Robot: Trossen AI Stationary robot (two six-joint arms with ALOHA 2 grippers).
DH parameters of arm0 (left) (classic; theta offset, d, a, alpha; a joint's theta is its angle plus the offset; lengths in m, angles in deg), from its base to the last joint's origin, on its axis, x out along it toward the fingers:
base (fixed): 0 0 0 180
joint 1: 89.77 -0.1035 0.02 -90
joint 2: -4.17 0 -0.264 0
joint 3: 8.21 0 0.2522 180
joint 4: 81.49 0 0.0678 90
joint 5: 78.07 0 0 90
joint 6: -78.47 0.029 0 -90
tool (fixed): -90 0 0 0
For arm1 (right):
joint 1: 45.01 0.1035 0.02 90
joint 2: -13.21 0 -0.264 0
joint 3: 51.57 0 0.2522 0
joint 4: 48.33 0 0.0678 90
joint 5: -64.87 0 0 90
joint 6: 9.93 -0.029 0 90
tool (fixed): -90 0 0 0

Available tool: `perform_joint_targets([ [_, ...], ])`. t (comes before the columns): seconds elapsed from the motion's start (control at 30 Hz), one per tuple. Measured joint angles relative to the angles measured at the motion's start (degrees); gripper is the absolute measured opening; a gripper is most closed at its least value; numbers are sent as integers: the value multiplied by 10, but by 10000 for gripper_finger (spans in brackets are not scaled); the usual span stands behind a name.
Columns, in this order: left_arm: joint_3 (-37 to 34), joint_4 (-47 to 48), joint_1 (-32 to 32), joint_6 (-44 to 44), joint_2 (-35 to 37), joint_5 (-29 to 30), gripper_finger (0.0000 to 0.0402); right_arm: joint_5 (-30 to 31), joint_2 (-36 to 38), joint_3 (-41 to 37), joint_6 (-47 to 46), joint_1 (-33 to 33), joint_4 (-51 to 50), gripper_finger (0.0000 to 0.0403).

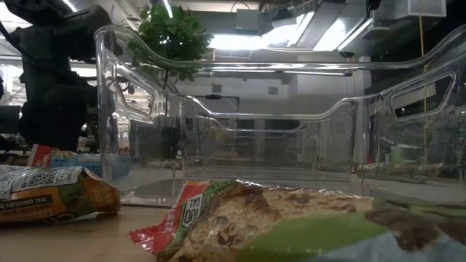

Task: Pick and place Granola Bars by type
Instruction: Put the yellow granola bar into the bottom transparent bin

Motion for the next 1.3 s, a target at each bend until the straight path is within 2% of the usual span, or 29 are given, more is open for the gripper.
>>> perform_joint_targets([
  [0.33, 8, 12, 0, -6, -2, 2, 117, 0, 0, 0, 1, 0, 0, 8],
  [0.47, 8, 5, 0, -15, -2, -16, 91, 0, 0, 0, 1, 0, -2, 8],
  [0.77, 46, 10, 0, 16, -2, -30, 83, 0, 0, 0, 0, 0, -19, 8],
  [1.03, 137, 10, -2, 101, -1, -19, 83, 0, 0, 0, 1, 0, -19, 8],
  [1.3, 248, 9, -2, 208, -1, 23, 82, 0, -7, 0, 1, 0, -20, 8],
])
